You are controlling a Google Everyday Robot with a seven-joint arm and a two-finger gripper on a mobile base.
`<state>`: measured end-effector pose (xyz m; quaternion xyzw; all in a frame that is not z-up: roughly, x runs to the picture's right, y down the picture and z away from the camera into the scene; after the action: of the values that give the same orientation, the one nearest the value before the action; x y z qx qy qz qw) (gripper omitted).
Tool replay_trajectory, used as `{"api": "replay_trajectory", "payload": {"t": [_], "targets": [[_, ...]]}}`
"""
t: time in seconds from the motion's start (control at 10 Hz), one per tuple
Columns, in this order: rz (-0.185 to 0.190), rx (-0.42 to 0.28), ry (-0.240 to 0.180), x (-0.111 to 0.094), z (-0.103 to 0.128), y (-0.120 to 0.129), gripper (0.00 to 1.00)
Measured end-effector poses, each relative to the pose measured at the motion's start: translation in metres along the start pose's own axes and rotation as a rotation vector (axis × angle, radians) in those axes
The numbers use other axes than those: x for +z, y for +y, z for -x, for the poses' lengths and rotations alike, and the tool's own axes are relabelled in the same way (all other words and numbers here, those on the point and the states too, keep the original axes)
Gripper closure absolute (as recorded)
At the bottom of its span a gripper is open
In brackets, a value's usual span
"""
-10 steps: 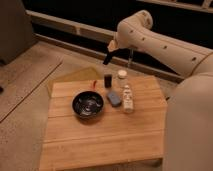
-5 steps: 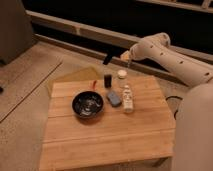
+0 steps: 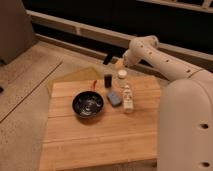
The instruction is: Place the ceramic cup over the eraser
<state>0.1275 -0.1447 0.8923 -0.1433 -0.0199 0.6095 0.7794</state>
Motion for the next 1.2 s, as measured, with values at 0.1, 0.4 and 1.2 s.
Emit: {"api": "replay_trajectory", "payload": {"t": [0.1,0.4,1.2], "targets": [[-0.012,0.004,0.012,0.002,0.002,-0.008,0.35],[-0.041,0.016,0.05,0.01,0.001,-0.027,0.35],[-0.002,0.003,0.039,0.032,0.009,-0.026,0.35]]}}
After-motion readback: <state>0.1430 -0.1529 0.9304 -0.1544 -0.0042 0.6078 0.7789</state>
